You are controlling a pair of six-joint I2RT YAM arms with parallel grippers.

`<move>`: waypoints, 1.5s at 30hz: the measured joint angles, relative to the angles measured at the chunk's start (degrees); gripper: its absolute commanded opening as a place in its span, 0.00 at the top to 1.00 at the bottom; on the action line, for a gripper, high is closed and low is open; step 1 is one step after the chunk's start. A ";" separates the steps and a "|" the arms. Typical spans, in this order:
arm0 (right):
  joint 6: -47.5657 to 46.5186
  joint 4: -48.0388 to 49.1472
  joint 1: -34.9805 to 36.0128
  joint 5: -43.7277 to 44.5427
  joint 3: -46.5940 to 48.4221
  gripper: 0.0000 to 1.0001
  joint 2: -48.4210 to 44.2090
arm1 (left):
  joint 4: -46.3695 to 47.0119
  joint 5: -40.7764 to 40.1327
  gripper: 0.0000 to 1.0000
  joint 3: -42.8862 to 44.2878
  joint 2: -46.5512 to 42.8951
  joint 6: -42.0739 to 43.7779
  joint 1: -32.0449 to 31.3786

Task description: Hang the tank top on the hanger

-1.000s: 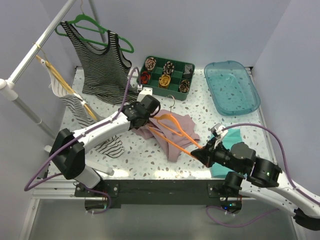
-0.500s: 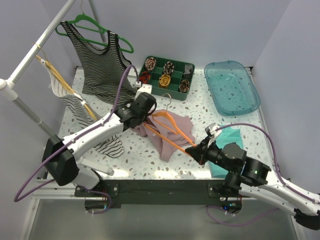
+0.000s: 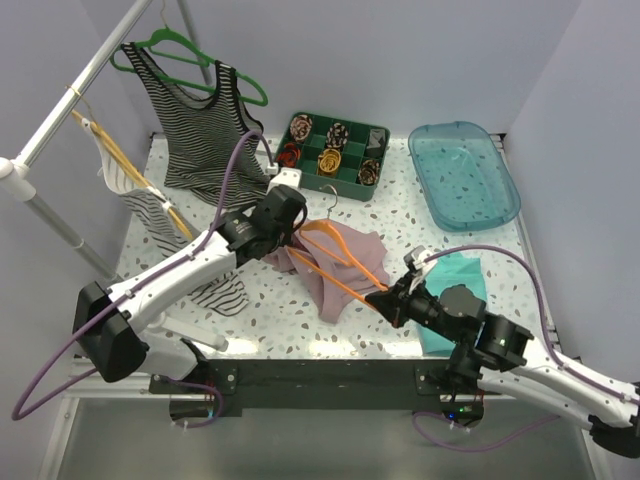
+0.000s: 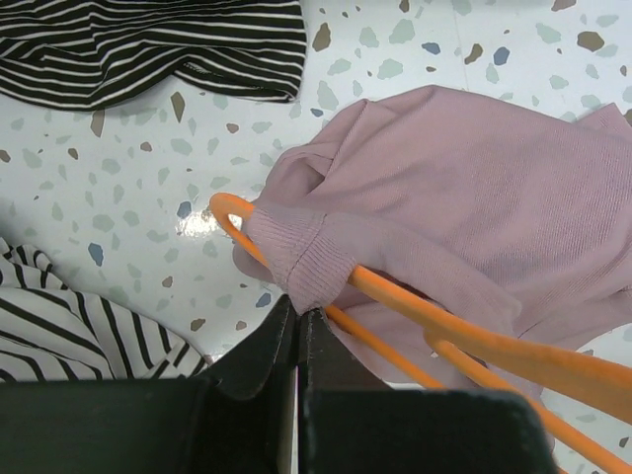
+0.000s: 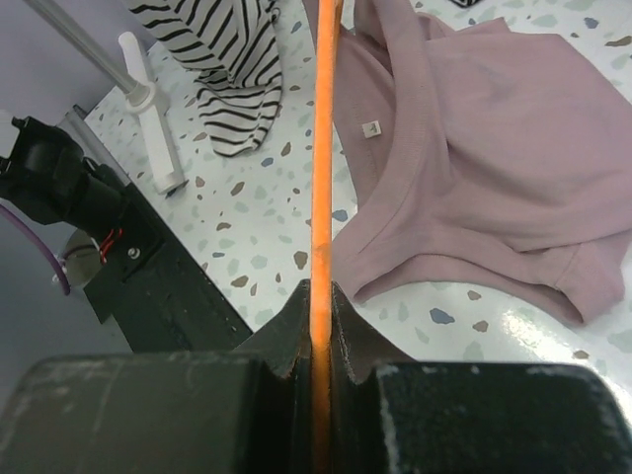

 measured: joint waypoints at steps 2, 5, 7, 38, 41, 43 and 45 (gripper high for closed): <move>0.00 2.89 0.00 -1.18 -1.88 1.00 0.81 | -0.15 0.07 0.96 0.09 -0.26 -0.02 0.00; -0.07 5.64 0.00 -1.33 -4.20 1.00 0.85 | -0.48 0.28 0.98 0.13 -0.26 -0.02 0.00; -0.31 7.06 0.00 -1.16 -5.03 1.00 0.87 | -0.57 0.68 0.98 0.13 -0.26 -0.02 -0.02; -2.36 27.61 0.00 1.79 -16.09 1.00 8.44 | 9.90 3.02 0.59 -1.40 -2.34 2.91 -0.37; -2.34 27.85 0.00 2.14 -16.09 1.00 8.35 | 12.96 5.77 0.50 -4.09 -4.61 4.13 -0.37; -2.34 27.82 0.00 2.16 -16.09 1.00 8.37 | 16.04 9.11 0.44 -7.04 -7.13 5.18 -0.35; -2.32 27.82 0.00 2.16 -16.09 1.00 8.39 | 18.18 12.13 0.41 -9.73 -9.88 5.99 -0.37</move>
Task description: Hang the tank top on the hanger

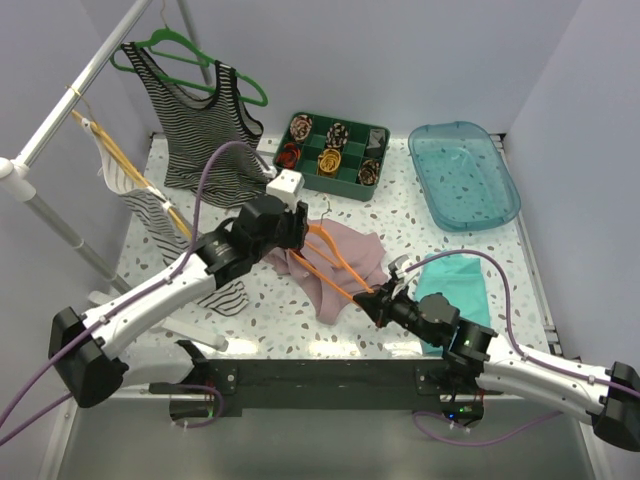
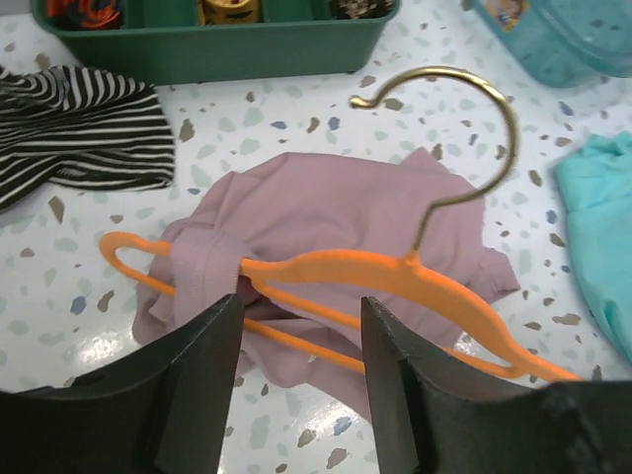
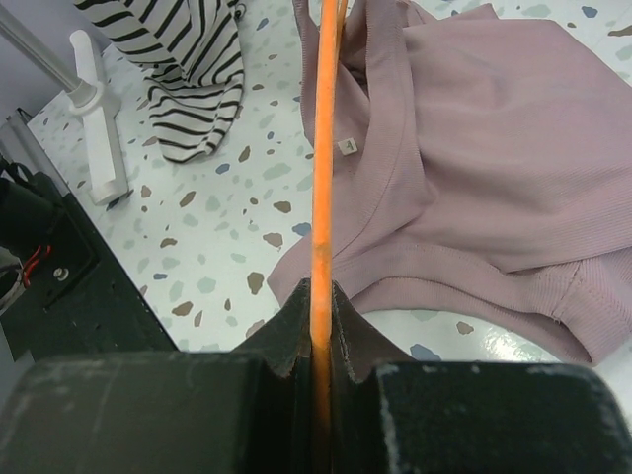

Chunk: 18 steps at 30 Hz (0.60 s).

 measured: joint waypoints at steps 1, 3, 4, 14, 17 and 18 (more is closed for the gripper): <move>0.02 0.00 0.00 0.00 0.00 1.00 0.00 | 1.44 1.86 0.41 -1.29 -1.38 0.35 0.02; 0.09 -0.02 0.00 0.00 0.00 1.00 0.04 | 3.87 4.90 0.39 -2.93 -3.34 0.85 0.02; 0.22 -0.02 0.00 -0.02 0.00 1.00 0.07 | 5.09 6.45 0.38 -3.39 -3.91 0.92 0.15; 0.46 -0.46 0.00 0.00 0.00 1.00 0.09 | 16.28 18.60 0.30 -4.00 -0.57 1.20 4.44; 0.46 -0.44 0.00 0.00 0.00 1.00 0.31 | 18.71 21.33 0.31 -4.00 2.62 1.09 5.46; 0.48 -0.44 0.00 0.00 0.00 1.00 0.39 | 19.17 21.81 0.30 -3.98 3.48 1.01 5.64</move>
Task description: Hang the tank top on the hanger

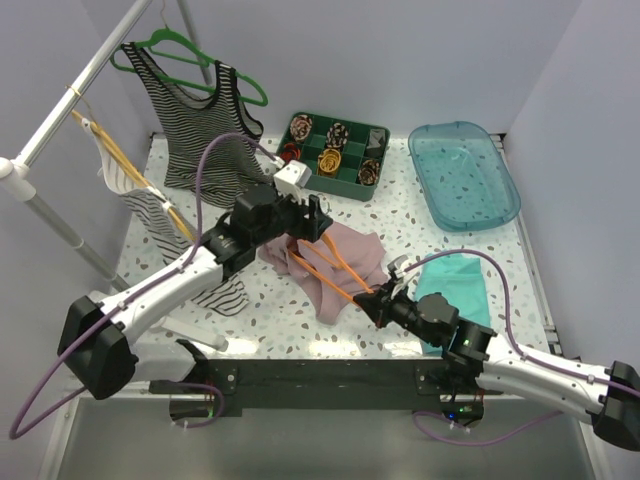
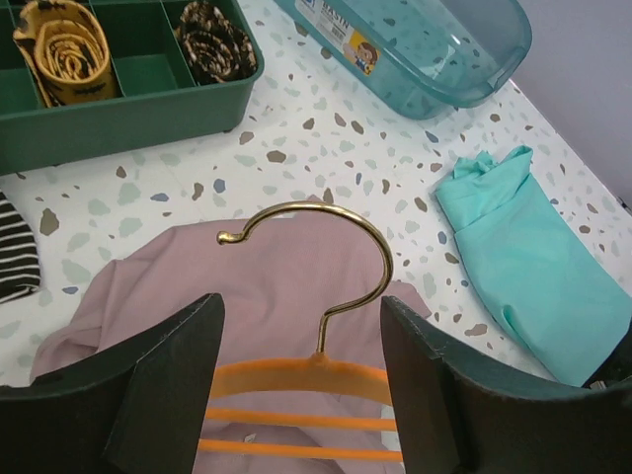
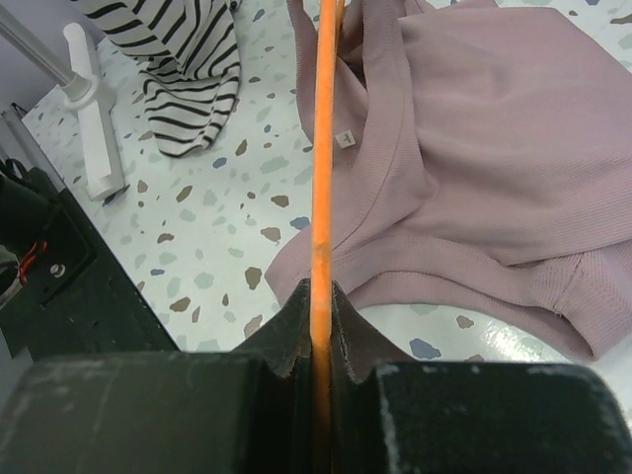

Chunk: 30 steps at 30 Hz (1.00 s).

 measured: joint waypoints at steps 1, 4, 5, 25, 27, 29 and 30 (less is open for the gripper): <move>-0.02 -0.04 0.00 0.00 0.00 1.00 0.20 | 0.31 0.52 0.31 0.00 0.92 -0.04 0.11; -0.02 -0.09 0.00 0.02 0.00 1.00 0.42 | 0.39 1.62 0.37 0.00 2.91 -0.28 0.13; -0.02 -0.09 0.00 0.04 0.00 1.00 0.42 | 0.48 1.97 0.42 0.00 3.19 -0.33 0.13; -0.02 0.57 0.00 2.86 0.02 1.00 4.48 | 1.49 2.27 0.88 0.00 6.12 -1.20 -0.31; -0.02 0.63 0.00 2.99 0.02 1.00 4.90 | 1.55 1.44 1.00 0.00 6.43 -1.03 -0.44; 0.02 0.72 0.00 3.28 0.17 0.98 5.27 | 1.49 0.63 1.00 0.00 6.73 -0.61 -0.46; 0.04 0.70 0.00 3.41 0.28 0.93 5.53 | 1.51 0.02 1.00 0.00 6.86 -0.33 -0.68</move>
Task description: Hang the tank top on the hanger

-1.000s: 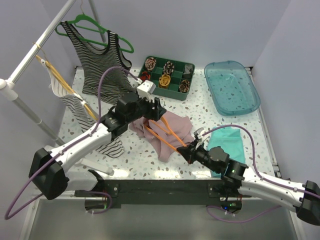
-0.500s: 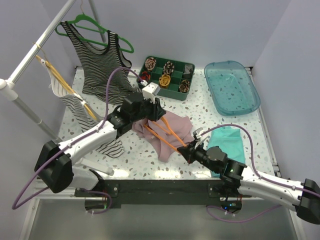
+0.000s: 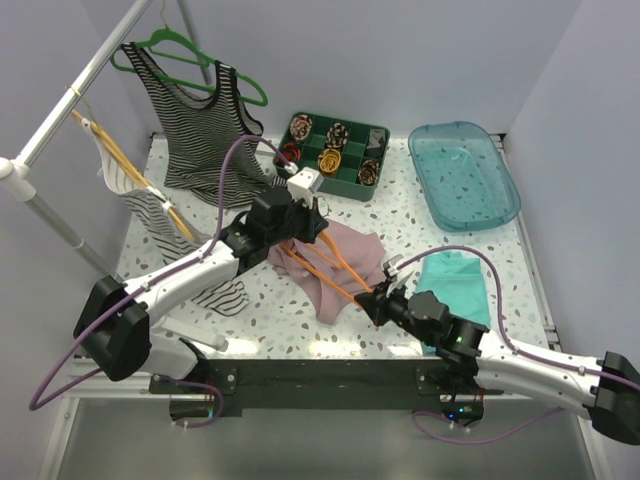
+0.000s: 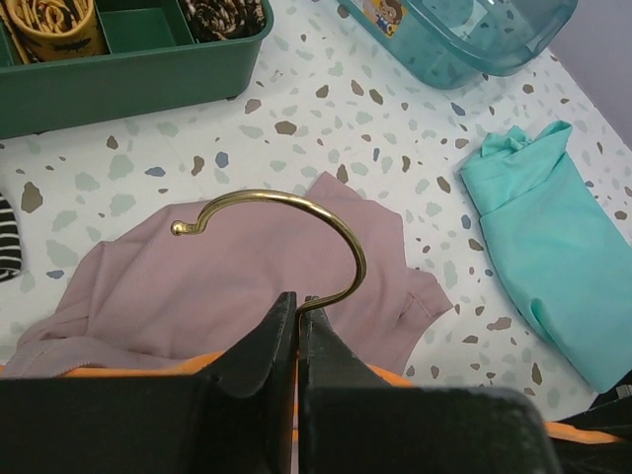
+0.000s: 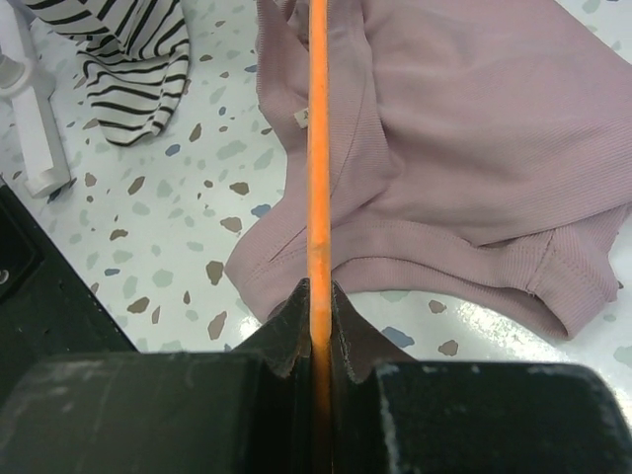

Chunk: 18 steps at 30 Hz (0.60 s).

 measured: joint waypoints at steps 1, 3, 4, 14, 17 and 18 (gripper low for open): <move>0.20 -0.26 0.00 0.50 0.17 0.87 0.22 | -0.02 -0.61 1.00 0.02 0.00 0.11 -0.13; 0.68 -1.22 0.00 1.36 0.85 0.66 0.59 | -0.02 -2.29 1.00 0.07 0.00 0.17 -0.48; 1.16 -1.75 0.00 1.86 1.20 0.61 0.68 | -0.04 -3.02 1.00 0.07 0.00 0.17 -0.63; 6.93 -19.28 -0.02 12.04 9.25 0.25 -3.58 | -0.33 -12.48 1.00 0.04 0.15 0.02 -0.85; 9.05 -27.45 -0.02 15.15 13.99 0.26 -5.01 | -0.31 -15.34 1.00 0.04 0.98 -0.72 -0.85; 9.35 -29.14 0.00 15.72 15.50 0.27 -5.25 | -0.28 -16.13 1.00 0.04 1.31 -0.98 -0.85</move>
